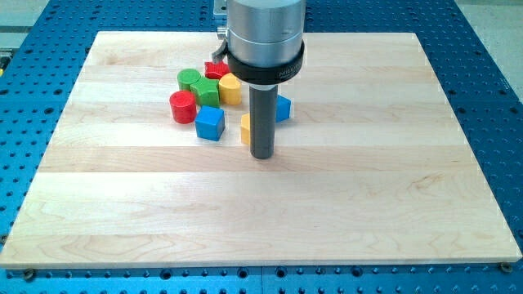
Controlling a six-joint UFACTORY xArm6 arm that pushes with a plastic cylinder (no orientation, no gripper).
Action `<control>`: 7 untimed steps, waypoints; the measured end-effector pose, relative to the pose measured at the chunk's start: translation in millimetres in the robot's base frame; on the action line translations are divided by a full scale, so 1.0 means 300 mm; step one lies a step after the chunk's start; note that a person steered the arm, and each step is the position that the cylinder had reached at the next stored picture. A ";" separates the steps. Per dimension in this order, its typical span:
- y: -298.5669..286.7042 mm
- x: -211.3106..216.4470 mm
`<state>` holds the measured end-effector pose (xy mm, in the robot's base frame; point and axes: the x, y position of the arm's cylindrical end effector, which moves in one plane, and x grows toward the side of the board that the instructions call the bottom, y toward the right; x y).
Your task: Move the hexagon to the cube
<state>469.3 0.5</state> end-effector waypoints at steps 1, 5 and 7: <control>-0.003 0.000; -0.114 -0.111; -0.090 -0.111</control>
<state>435.9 -26.6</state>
